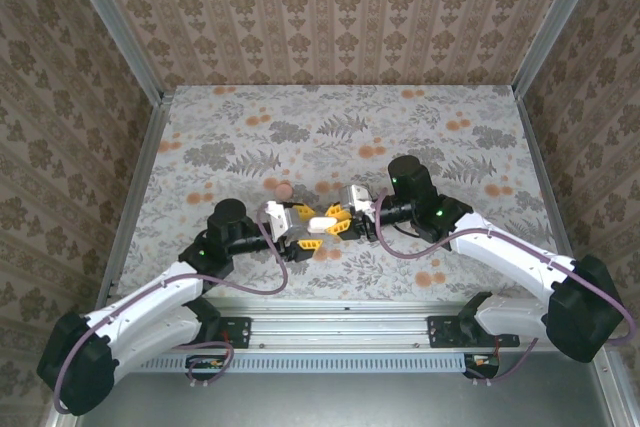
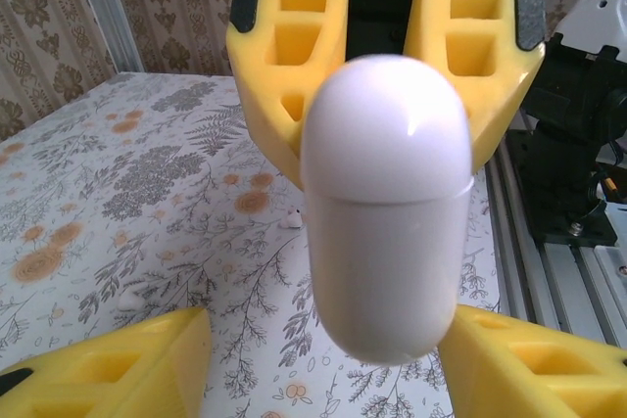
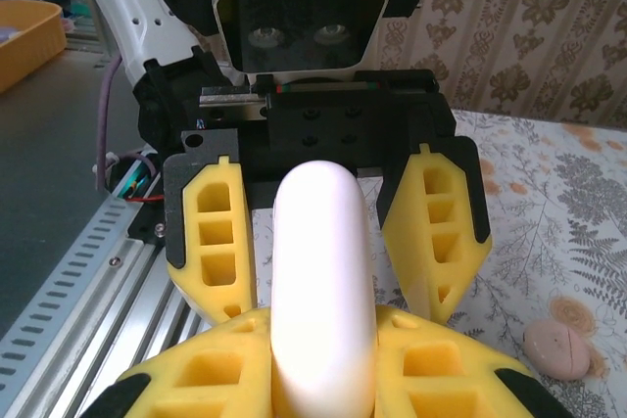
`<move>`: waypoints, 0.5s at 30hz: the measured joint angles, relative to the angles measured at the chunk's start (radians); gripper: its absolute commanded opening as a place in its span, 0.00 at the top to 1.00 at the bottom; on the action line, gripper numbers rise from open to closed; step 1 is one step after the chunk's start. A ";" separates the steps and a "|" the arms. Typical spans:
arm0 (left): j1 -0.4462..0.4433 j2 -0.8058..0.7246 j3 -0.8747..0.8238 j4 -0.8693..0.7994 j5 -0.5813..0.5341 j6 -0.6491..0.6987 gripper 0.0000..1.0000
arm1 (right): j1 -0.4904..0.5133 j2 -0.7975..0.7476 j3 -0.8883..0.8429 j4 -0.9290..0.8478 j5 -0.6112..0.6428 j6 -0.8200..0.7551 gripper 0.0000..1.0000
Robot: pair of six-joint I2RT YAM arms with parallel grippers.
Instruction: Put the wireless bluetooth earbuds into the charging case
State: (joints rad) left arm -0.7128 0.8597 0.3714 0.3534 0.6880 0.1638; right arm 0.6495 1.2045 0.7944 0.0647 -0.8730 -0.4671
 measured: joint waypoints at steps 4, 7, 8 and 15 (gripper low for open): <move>0.001 0.005 0.000 0.014 0.005 -0.007 0.38 | 0.000 0.000 0.000 0.003 -0.005 0.002 0.87; 0.001 0.005 -0.002 0.046 0.008 -0.015 0.39 | 0.000 0.000 -0.005 0.026 -0.019 0.011 0.87; 0.002 0.005 -0.004 0.058 0.009 -0.018 0.39 | -0.001 0.000 -0.006 0.035 -0.023 0.018 0.87; 0.025 0.004 -0.027 0.116 0.032 -0.045 0.40 | -0.002 0.000 -0.011 0.053 -0.033 0.030 0.87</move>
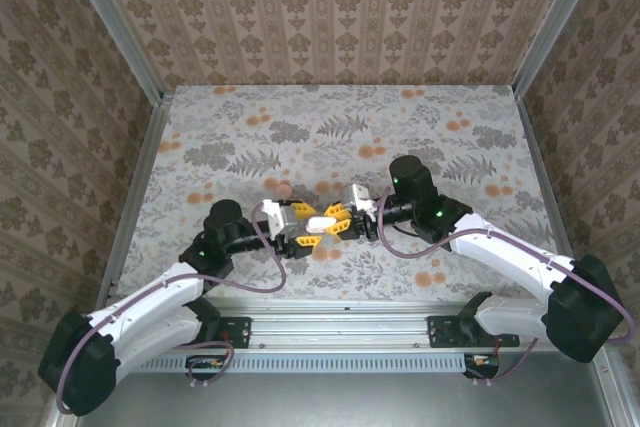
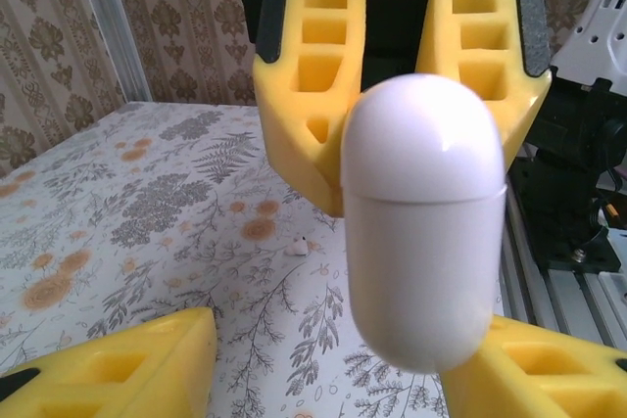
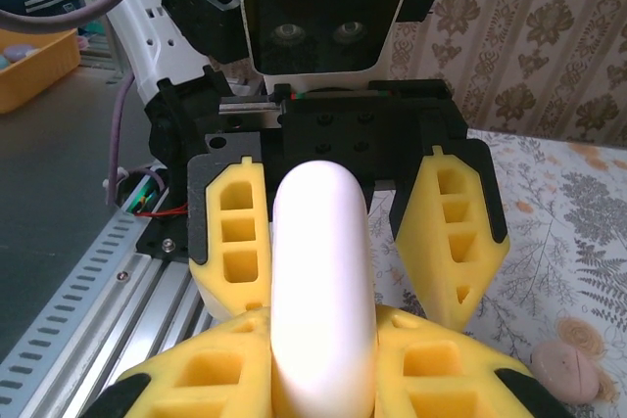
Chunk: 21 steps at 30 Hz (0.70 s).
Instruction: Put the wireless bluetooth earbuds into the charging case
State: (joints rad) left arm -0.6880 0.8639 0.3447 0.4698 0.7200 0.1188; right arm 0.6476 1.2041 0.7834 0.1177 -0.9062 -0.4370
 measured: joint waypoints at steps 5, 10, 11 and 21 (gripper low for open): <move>0.005 0.000 -0.005 0.018 0.024 -0.014 0.41 | 0.000 0.000 0.000 0.009 -0.006 0.008 0.87; 0.016 0.001 -0.005 0.038 0.053 -0.031 0.41 | 0.000 0.014 0.000 -0.005 -0.019 -0.002 0.87; 0.016 0.001 -0.005 0.040 0.058 -0.035 0.42 | 0.000 0.016 0.000 -0.017 -0.019 -0.010 0.87; 0.016 0.001 -0.005 0.047 0.092 -0.060 0.57 | -0.011 0.016 0.020 -0.161 0.011 -0.117 0.86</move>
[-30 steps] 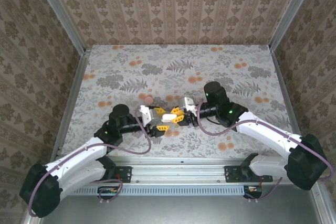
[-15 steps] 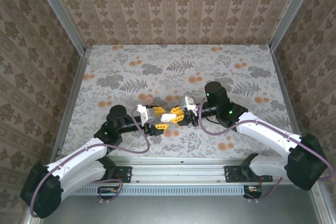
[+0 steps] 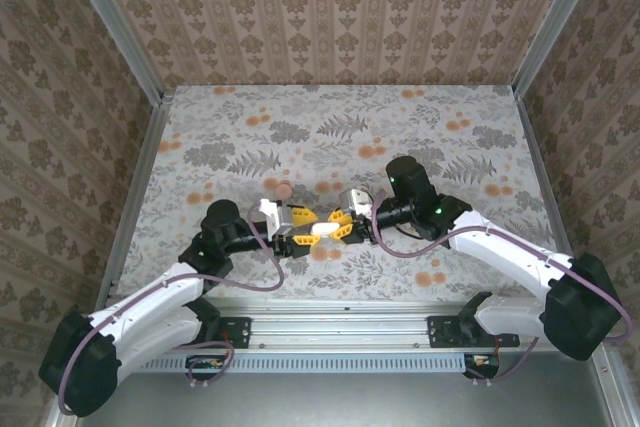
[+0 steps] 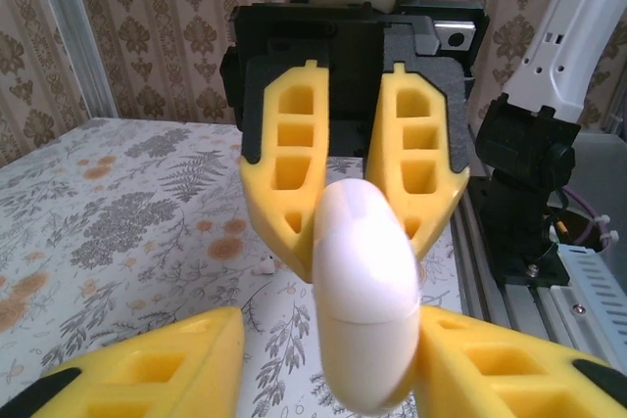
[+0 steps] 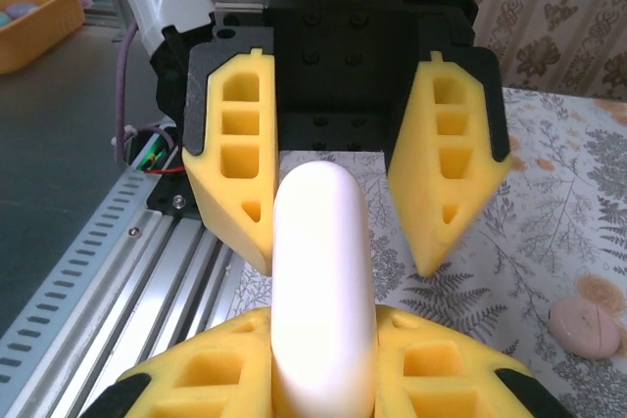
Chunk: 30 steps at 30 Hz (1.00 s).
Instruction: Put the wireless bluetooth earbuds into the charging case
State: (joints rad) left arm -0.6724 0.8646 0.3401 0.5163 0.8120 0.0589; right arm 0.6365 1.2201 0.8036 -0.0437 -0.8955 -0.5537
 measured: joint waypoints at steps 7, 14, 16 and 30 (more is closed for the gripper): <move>0.000 0.000 0.000 0.001 0.010 0.000 0.58 | -0.002 0.000 0.005 -0.018 0.003 -0.020 0.86; 0.000 0.013 0.002 0.000 0.024 -0.002 0.69 | -0.002 0.010 0.019 -0.029 0.004 -0.024 0.86; 0.000 0.013 0.002 0.001 0.024 -0.002 0.73 | -0.002 0.012 0.022 -0.029 0.005 -0.024 0.86; 0.000 0.010 0.010 -0.022 0.018 0.002 0.82 | -0.026 -0.021 0.019 -0.026 0.009 -0.017 0.66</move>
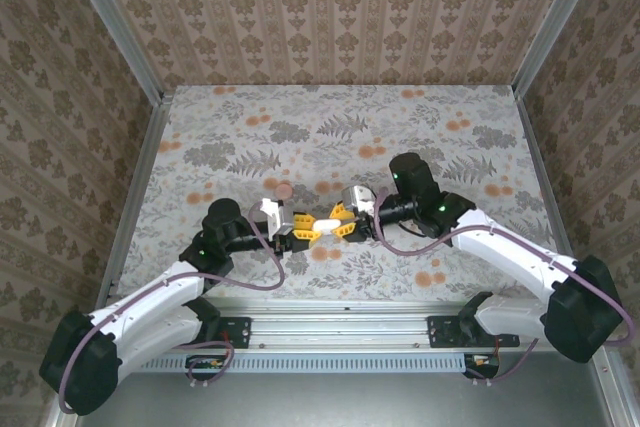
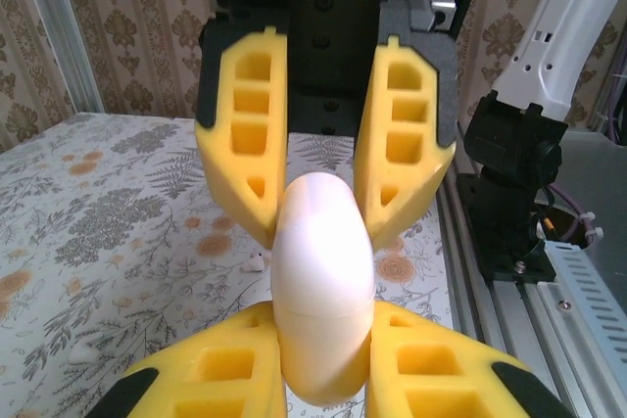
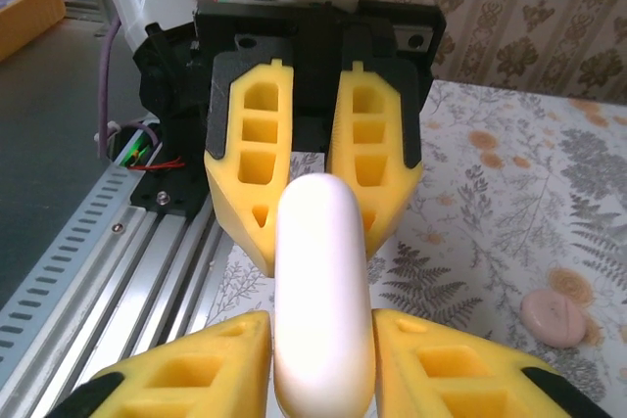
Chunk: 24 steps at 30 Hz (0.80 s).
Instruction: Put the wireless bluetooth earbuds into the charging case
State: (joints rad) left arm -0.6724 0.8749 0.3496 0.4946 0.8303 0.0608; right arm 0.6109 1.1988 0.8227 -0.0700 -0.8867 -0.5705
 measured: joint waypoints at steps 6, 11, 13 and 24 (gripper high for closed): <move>0.000 -0.005 0.000 -0.019 -0.002 0.003 0.83 | -0.003 -0.014 0.000 0.000 -0.002 0.001 0.70; 0.000 -0.006 0.000 -0.024 -0.004 0.006 0.83 | -0.006 -0.013 0.000 -0.003 -0.005 -0.003 0.60; 0.000 -0.006 0.000 -0.024 -0.004 0.006 0.83 | -0.006 -0.008 0.002 -0.009 -0.008 -0.003 0.57; 0.000 -0.006 0.000 -0.025 -0.008 0.008 0.74 | -0.006 0.027 0.019 -0.035 -0.018 -0.003 0.75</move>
State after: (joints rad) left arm -0.6724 0.8684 0.3496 0.4698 0.8223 0.0692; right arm 0.6044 1.2263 0.8413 -0.1047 -0.9051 -0.5732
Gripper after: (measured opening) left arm 0.207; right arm 0.267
